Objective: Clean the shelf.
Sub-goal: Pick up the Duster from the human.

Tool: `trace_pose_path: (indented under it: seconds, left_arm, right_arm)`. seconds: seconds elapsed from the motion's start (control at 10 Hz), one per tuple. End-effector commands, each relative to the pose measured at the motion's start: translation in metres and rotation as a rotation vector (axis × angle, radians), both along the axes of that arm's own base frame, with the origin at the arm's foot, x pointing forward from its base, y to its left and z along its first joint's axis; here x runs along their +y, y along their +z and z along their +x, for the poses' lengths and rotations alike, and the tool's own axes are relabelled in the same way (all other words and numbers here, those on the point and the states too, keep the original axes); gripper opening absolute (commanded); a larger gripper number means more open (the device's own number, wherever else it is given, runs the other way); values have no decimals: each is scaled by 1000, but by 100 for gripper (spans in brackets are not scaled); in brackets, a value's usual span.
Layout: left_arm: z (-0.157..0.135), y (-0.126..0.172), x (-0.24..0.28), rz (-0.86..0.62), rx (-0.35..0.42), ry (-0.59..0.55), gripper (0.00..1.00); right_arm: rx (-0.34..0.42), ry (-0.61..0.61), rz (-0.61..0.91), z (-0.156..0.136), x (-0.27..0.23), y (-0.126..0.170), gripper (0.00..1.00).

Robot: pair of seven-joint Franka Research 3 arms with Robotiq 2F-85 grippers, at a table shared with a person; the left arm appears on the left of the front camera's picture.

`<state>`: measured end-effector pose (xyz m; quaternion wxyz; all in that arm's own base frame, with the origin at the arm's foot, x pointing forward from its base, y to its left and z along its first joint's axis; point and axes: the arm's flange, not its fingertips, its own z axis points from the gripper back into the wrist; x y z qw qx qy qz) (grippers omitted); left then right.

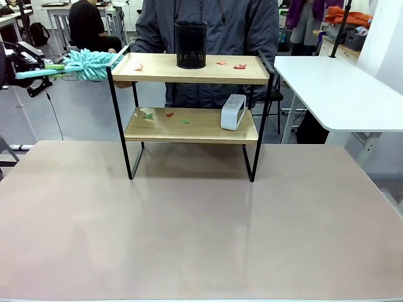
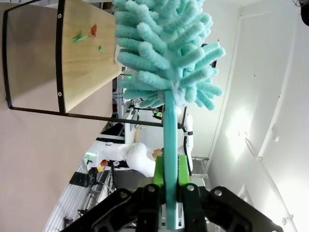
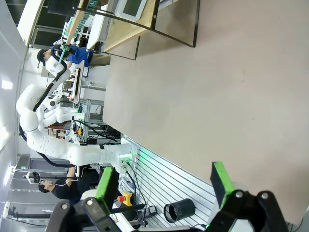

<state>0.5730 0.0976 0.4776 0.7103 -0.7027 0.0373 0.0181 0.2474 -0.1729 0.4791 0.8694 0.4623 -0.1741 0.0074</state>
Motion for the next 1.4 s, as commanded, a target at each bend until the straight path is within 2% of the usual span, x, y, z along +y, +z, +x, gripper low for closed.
trace_pose_path:
  seconds: [0.0,0.2,0.4,0.6,0.7,0.8,1.0,1.2,1.3]
  left_arm:
    - [-33,21,15,71,-140,-38,0]
    - [-96,46,41,240,-333,-84,0]
    - [-175,70,79,428,-522,-34,0]
    - [-247,78,106,548,-657,87,0]
    - [-280,76,112,567,-704,109,0]
    - [-301,70,111,595,-729,101,0]
    - [-311,49,103,629,-722,-31,0]
    - [-299,33,94,658,-695,-245,0]
    - [-286,33,90,653,-668,-215,0]
  right_arm:
    - [-29,9,12,2,0,3,100]
    - [-29,9,12,2,0,3,100]
    - [-29,9,12,2,0,3,100]
    - [-29,9,12,2,0,3,100]
    - [-29,9,12,2,0,3,100]
    - [-29,9,12,2,0,3,100]
    - [-29,9,12,2,0,3,100]
    - [-29,9,12,2,0,3,100]
    - [-29,9,12,2,0,3,100]
